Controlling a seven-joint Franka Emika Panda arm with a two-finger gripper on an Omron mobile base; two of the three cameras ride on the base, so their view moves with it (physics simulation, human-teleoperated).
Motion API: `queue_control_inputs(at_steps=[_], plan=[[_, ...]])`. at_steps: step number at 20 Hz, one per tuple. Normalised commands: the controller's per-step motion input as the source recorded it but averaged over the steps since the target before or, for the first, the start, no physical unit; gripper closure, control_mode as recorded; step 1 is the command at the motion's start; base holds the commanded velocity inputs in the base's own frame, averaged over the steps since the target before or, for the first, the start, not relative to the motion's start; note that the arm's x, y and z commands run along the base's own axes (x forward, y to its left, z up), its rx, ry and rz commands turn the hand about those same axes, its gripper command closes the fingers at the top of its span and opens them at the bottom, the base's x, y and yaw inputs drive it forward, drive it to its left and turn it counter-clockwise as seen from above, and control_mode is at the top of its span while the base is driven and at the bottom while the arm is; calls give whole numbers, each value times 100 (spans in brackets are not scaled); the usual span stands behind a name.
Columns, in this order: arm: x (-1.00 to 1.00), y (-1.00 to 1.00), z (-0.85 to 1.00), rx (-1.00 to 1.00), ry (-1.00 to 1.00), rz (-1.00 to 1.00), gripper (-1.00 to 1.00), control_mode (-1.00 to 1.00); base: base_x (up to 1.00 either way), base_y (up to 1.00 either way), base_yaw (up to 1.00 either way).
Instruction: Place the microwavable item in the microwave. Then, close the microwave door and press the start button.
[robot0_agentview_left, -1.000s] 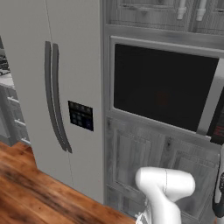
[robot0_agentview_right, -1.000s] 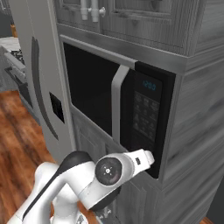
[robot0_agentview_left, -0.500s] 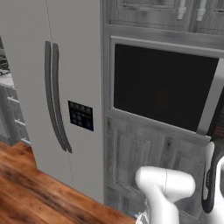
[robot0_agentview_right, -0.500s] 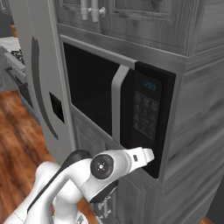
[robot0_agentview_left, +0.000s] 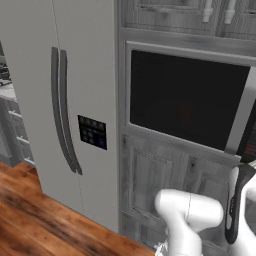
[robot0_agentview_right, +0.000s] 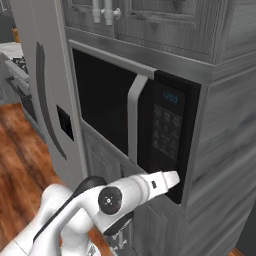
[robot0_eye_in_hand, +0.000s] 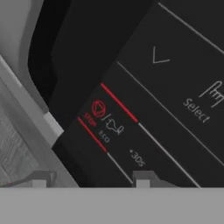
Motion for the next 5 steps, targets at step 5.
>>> queue_control_inputs(at_steps=[5], plan=[[29, -40, -46, 0, -2, 0, -100, -100, 0, 0, 0]])
